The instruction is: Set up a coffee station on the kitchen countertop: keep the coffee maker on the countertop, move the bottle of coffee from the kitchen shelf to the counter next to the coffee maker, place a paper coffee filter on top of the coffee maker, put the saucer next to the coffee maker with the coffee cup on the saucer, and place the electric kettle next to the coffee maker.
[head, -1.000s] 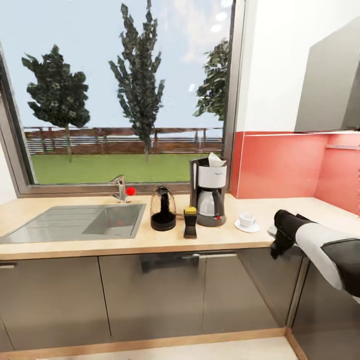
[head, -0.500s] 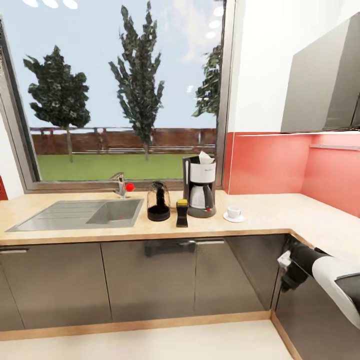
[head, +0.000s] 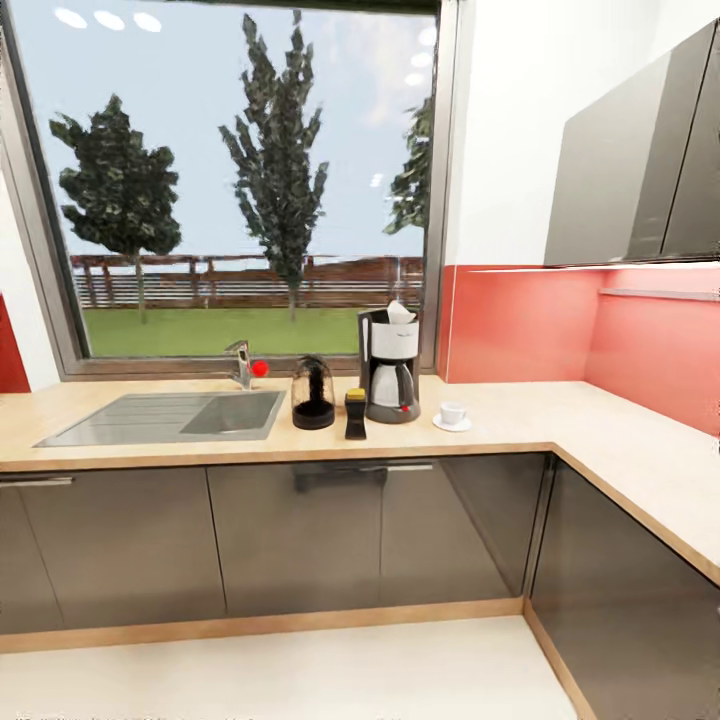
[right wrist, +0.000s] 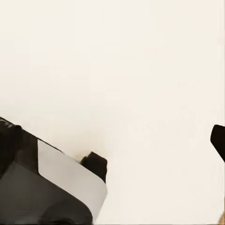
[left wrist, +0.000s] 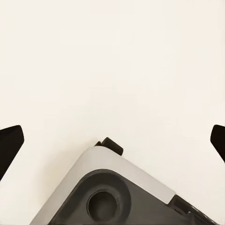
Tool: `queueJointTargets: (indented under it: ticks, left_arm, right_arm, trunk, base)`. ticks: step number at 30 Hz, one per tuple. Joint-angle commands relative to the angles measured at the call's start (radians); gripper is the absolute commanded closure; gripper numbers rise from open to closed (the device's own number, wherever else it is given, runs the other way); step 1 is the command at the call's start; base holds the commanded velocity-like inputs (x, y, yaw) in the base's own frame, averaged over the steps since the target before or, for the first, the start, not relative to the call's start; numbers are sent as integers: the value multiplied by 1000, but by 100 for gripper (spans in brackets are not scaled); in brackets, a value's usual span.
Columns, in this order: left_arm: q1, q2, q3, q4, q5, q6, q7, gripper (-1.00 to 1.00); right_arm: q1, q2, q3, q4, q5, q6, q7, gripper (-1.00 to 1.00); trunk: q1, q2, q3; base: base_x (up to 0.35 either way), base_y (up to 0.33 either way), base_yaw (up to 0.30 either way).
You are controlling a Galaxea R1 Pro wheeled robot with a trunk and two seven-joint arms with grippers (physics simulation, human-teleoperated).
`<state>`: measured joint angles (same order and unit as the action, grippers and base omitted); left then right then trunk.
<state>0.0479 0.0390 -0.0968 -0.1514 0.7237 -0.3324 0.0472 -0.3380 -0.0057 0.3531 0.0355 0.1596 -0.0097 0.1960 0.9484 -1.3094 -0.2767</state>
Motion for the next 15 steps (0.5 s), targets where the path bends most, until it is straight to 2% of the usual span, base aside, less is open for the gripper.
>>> queueJointTargets:
  ticks: [1, 3, 5, 7, 8, 15]
  left_arm:
    - [1, 0, -9, -3, 7, 1, 5, -100]
    - [1, 0, -10, 1, 5, 11, 6, -100]
    - [1, 0, -10, 4, 5, 13, 6, -100]
    - [1, 1, -10, 5, 5, 15, 7, -100]
    - [1, 5, -9, 5, 3, 15, 9, -100]
    - [1, 5, -10, 6, 2, 15, 10, -100]
  right_arm:
    - [45, 30, -3, 0, 6, -9, -14, -100]
    - [78, 49, -1, -2, 6, -12, -27, -100]
    - [86, 49, 0, -3, 5, -12, -30, -100]
    - [91, 42, 1, -2, 4, -11, -32, -100]
    - [95, 26, 1, -3, 2, -10, -33, -100]
    - [96, 22, 1, -3, 1, -10, -33, -100]
  trunk:
    - [0, -1, -1]
    - [0, -1, -1]
    - [0, -1, -1]
    - [0, -1, -1]
    - [0, -1, -1]
    - [0, -1, -1]
  base:
    - [-34, -8, 0]
    - [-17, -4, 0]
    - [-7, -2, 0]
    - [-4, -1, 0]
    - [0, 0, 0]
    - [0, 0, 0]
